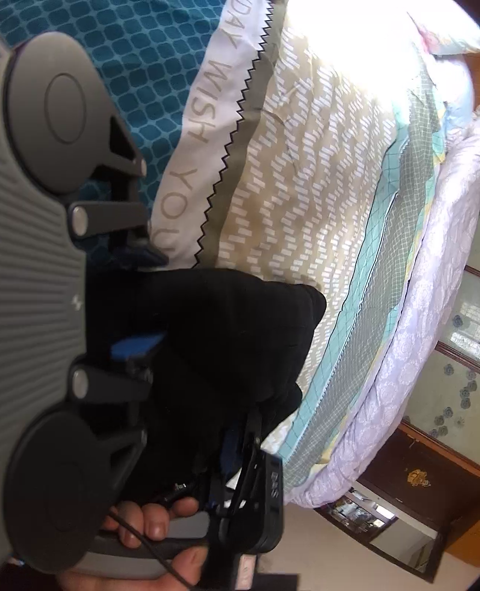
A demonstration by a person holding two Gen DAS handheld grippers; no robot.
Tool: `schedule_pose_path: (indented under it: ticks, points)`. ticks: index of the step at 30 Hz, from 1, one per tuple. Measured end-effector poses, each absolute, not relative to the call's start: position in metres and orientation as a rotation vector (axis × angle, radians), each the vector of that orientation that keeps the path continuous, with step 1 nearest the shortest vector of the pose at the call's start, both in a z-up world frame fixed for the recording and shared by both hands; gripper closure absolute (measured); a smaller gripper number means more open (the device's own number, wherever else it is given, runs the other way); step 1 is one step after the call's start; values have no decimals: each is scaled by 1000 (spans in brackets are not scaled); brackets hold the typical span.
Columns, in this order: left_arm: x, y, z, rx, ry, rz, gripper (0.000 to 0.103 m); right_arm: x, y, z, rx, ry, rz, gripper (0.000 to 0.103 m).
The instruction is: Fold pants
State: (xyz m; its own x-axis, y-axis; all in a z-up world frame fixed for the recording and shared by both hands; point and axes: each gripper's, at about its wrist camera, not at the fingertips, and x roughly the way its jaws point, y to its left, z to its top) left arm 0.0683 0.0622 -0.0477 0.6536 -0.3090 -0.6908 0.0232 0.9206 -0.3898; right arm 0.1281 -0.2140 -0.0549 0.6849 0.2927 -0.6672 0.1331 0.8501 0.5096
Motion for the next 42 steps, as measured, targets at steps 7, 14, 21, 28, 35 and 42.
schedule_pose_path:
  ticks: [7,14,21,28,35,42]
  points:
    - [66,74,-40,-448,815,-199,49,67,-218,-16,582,640,207,68]
    - [67,67,-48,-396,872,-172,49,68,-193,-63,514,788,222,70]
    - [58,90,-30,-476,836,-138,42,37,-240,-20,569,660,174,64]
    - [67,82,-38,-493,895,-125,39,-22,-334,-33,639,569,-127,61]
    - [77,61,-43,-487,916,-147,20,-50,-420,-53,844,488,-346,45]
    - [84,58,-50,-546,931,-175,6,-34,-427,-89,923,543,-334,26]
